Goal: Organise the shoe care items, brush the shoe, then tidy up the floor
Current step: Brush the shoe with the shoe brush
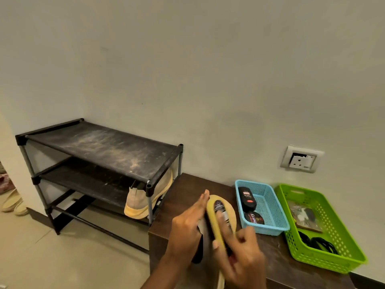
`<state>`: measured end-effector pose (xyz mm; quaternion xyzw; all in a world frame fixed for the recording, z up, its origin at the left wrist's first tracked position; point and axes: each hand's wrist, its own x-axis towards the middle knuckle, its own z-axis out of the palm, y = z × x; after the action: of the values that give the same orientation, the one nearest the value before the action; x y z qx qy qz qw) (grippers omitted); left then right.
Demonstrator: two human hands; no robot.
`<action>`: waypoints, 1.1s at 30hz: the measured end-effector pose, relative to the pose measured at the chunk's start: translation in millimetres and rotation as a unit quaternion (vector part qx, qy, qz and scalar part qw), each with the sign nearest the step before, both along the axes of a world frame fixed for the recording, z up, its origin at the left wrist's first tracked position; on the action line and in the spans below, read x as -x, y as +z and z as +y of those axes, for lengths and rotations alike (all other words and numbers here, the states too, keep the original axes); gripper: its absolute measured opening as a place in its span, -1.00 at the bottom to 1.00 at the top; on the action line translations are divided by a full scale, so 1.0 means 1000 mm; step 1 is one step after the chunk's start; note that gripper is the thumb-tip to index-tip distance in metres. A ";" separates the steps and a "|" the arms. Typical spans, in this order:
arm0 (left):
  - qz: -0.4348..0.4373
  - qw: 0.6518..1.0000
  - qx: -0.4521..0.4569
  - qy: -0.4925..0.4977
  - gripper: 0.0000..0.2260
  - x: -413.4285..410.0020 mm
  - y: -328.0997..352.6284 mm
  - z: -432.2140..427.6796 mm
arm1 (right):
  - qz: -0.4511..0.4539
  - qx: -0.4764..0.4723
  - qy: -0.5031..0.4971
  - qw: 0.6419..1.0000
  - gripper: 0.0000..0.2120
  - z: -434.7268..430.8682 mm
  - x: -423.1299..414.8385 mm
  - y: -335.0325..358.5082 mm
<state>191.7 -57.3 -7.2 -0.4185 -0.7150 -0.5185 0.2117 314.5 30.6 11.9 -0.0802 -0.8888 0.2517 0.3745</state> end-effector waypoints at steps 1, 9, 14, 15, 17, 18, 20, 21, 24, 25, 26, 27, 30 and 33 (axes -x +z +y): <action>-0.018 1.000 -0.004 0.006 -0.54 0.000 -0.001 0.001 | 0.006 -0.029 0.012 0.999 -0.48 -0.004 0.001 -0.004; -0.081 0.994 -0.051 0.050 -0.59 -0.002 0.006 0.007 | -0.003 -0.002 0.005 1.000 -0.48 -0.004 0.008 -0.009; -0.077 0.995 -0.049 0.041 -0.45 -0.002 0.004 0.008 | -0.018 0.081 -0.148 0.985 -0.44 0.020 0.017 -0.008; -0.070 0.996 -0.048 0.031 -0.56 -0.004 0.005 0.010 | -0.011 0.065 -0.104 0.992 -0.47 0.017 0.015 -0.009; -0.073 0.996 -0.041 0.029 -0.67 -0.007 0.003 0.013 | 0.002 0.020 -0.022 1.000 -0.50 0.004 0.011 -0.011; -0.083 0.996 -0.031 0.025 -0.67 -0.006 0.001 0.013 | 0.006 0.003 -0.025 1.000 -0.51 0.004 0.012 -0.013; -0.088 0.996 -0.009 0.023 -0.54 -0.004 -0.001 0.012 | -0.002 0.034 -0.114 0.993 -0.50 0.015 0.021 -0.011; -0.070 0.997 -0.004 0.025 -0.47 -0.004 -0.001 0.011 | -0.005 0.061 -0.144 0.988 -0.48 0.024 0.023 -0.011; -0.031 1.000 -0.001 0.001 -0.57 -0.004 0.002 0.012 | 0.012 0.037 -0.056 0.998 -0.50 0.017 0.013 -0.005; -0.035 0.999 -0.003 -0.003 -0.57 -0.003 0.001 0.012 | 0.005 0.021 -0.030 0.999 -0.52 0.012 0.009 -0.003; -0.041 0.999 0.001 -0.008 -0.55 -0.001 -0.001 0.011 | -0.004 0.009 -0.036 0.999 -0.52 0.015 0.009 -0.005; -0.045 0.999 0.008 -0.010 -0.50 0.003 -0.004 0.010 | -0.021 0.021 -0.074 0.997 -0.53 0.021 0.014 -0.006; -0.029 0.999 0.015 -0.012 -0.35 0.007 -0.008 0.011 | -0.021 0.091 -0.121 0.988 -0.52 0.038 0.018 -0.006; -0.016 1.000 0.012 -0.011 -0.45 0.007 -0.004 0.012 | -0.023 0.037 -0.028 0.999 -0.53 0.023 0.008 -0.004</action>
<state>184.8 -45.1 -11.6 -0.4208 -0.7195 -0.5190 0.1893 306.2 53.3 8.3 -0.1246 -0.8847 0.2719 0.3576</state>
